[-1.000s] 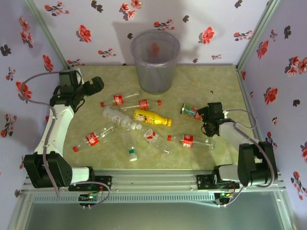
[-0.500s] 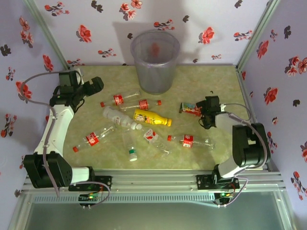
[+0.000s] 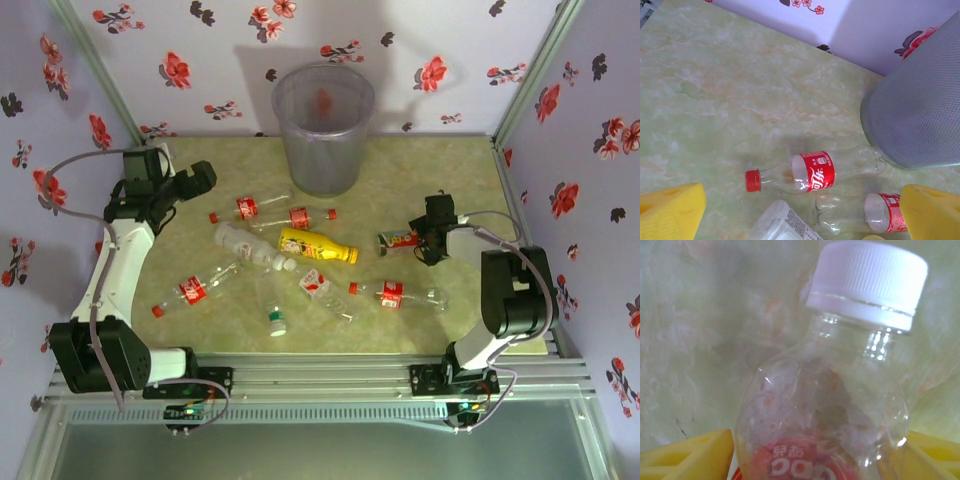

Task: Put the plastic bottles in the bin

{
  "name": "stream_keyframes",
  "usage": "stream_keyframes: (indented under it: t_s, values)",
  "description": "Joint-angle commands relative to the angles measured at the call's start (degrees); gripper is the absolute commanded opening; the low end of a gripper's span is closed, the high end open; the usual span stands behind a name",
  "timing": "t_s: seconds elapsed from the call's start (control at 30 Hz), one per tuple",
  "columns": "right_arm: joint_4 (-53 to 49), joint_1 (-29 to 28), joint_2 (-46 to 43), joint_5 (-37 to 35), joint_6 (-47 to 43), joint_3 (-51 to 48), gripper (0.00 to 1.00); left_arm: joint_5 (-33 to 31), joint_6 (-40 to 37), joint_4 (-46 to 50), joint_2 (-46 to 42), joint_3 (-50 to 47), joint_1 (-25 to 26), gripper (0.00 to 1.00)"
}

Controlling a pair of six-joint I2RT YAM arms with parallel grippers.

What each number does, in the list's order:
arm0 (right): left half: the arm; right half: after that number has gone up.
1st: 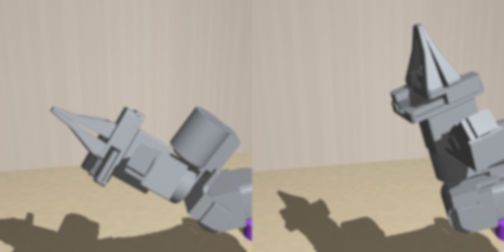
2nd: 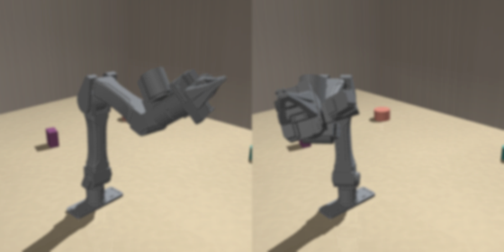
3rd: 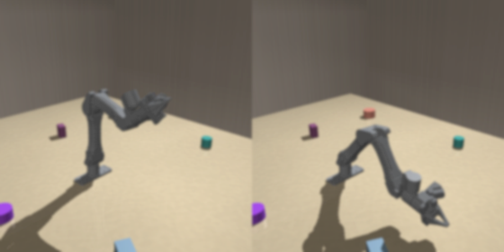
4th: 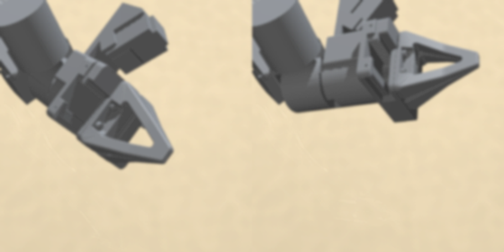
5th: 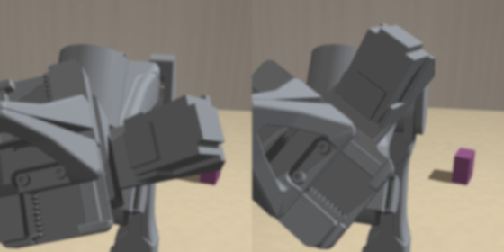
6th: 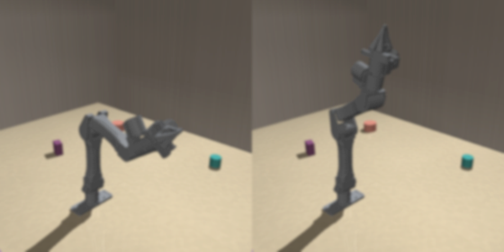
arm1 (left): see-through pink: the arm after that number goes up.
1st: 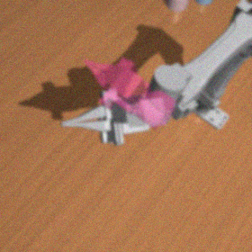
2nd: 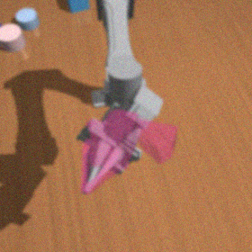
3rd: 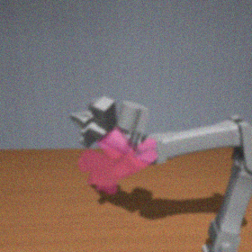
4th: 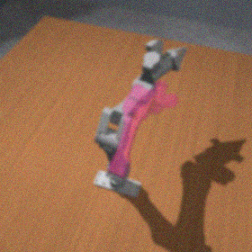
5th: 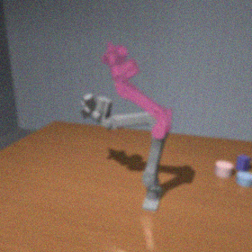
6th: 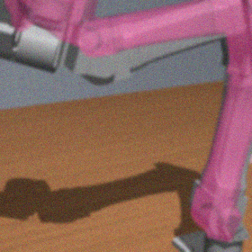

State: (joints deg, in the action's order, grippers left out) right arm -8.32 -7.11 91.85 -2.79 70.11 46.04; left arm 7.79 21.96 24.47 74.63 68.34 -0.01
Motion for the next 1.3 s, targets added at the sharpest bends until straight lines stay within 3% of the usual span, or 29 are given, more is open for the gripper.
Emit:
stream_keyframes:
  t_s: [0.0,0.43,0.5,0.6,0.7,0.9,1.27]
  values:
    - [4.38,0.37,-1.55,-0.81,-1.40,0.54,0.74,0.82,-1.30,-0.61,-0.62,-0.93,-0.68,1.00]
    - [-1.96,-0.08,-13.20,1.37,-5.88,7.39,0.61,0.87,-1.04,-0.47,0.34,-1.11,-0.61,1.00]
    - [-4.23,-0.09,-13.32,1.82,-6.91,9.39,0.65,0.82,-1.02,-0.40,0.35,-1.10,-0.63,1.00]
    - [-7.04,-0.18,-12.19,2.76,-8.08,10.95,0.85,0.82,-1.04,-0.38,0.25,-1.10,-0.61,1.00]
    - [-7.38,-1.38,-9.38,3.18,-7.68,11.22,0.97,0.87,-0.95,-0.39,0.24,-1.11,-0.60,1.00]
    - [-5.50,-4.34,-3.50,1.94,-5.23,11.20,0.99,0.84,-1.13,-0.39,0.23,-1.10,-0.60,1.00]
    - [-1.52,-4.87,3.53,0.50,-2.80,7.91,0.99,0.82,-1.13,-0.38,-0.09,-1.19,-0.61,1.00]
